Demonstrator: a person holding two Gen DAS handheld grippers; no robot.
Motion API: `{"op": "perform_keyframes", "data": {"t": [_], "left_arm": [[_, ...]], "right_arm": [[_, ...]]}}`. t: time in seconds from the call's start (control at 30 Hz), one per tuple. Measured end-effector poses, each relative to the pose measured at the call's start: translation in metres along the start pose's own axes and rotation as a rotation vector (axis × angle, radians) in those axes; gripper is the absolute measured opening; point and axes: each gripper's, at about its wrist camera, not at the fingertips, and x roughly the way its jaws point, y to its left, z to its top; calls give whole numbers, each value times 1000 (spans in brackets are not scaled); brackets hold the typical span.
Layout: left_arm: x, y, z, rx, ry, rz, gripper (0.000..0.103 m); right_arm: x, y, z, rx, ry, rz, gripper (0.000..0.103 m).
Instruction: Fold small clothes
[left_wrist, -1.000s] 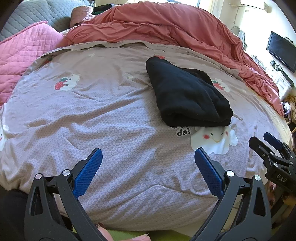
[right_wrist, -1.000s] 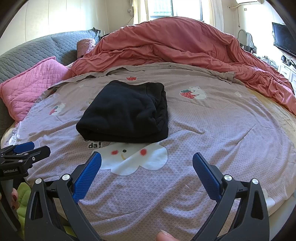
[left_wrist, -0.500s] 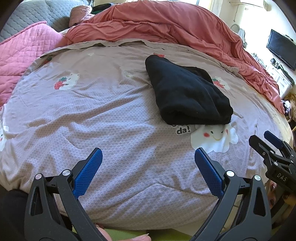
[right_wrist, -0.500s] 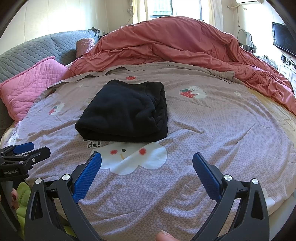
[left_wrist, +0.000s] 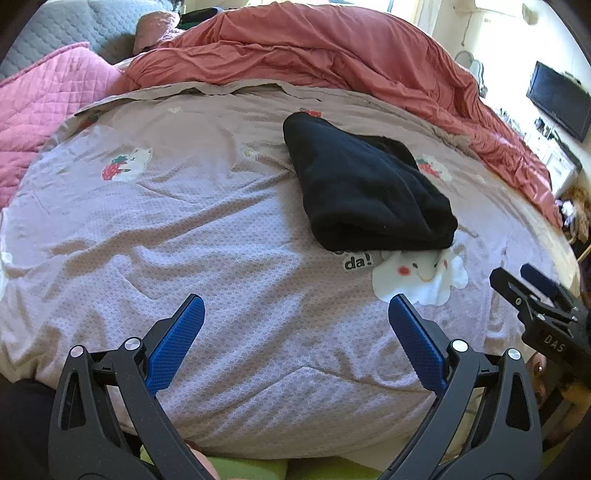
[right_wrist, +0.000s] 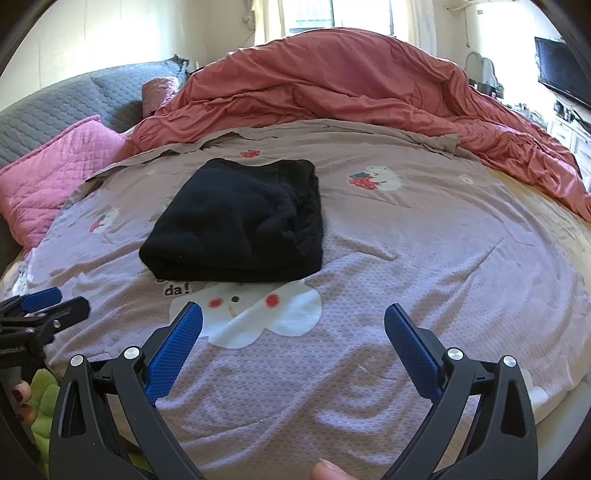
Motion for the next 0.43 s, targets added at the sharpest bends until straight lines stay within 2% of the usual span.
{"op": "perform_keyframes", "data": {"t": [0.13,0.23,0.27,0.33,0.43], "left_arm": [[3,29,10,-84,8,-6,93],[8,79,25,-195,26,26,93],[8,99,30,-227,18,55,93],[11,150,43,-282,5,158,93],[14,229,57,-350,-5,343,93]], "right_arm": [[-3,-23,1,62,-12,-77,98],[-17,-72,-2,196,-59,-225,98],[-22,-89,-5,237,-68,-275,98],[-31,-127,-13,314,-77,-393,98],[-49,-203,-38,450,-52,-630,98]]}}
